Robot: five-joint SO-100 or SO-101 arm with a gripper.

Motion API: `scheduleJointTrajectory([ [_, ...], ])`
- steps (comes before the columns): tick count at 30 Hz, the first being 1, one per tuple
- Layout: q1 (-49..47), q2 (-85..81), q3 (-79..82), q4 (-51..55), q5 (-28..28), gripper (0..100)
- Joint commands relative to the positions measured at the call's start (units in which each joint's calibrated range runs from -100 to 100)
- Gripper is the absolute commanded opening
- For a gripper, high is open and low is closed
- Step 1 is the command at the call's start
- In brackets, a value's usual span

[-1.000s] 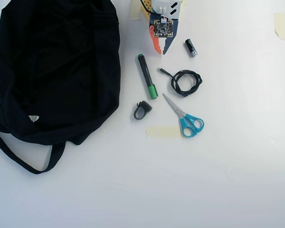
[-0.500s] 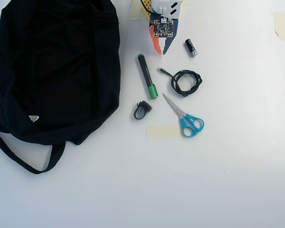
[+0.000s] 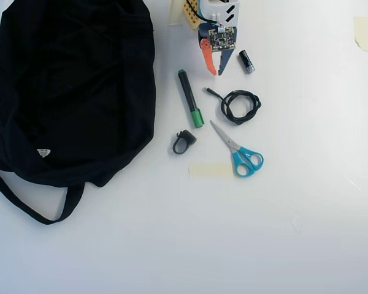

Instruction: Put the bike light into the black bag

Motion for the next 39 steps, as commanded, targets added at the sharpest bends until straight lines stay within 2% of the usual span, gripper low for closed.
scheduleJointTrajectory([
  [1, -1.7, 7.5, -8.2, -8.8, 0.1, 3],
  [7, -1.4, 22.3, -23.2, -21.0, -0.3, 3],
  [15, -1.0, 40.8, -47.2, -31.5, 0.2, 3],
  [27, 2.8, 65.6, -80.5, -32.3, 0.3, 3],
  [39, 7.4, 75.9, -88.5, -32.4, 0.3, 3],
])
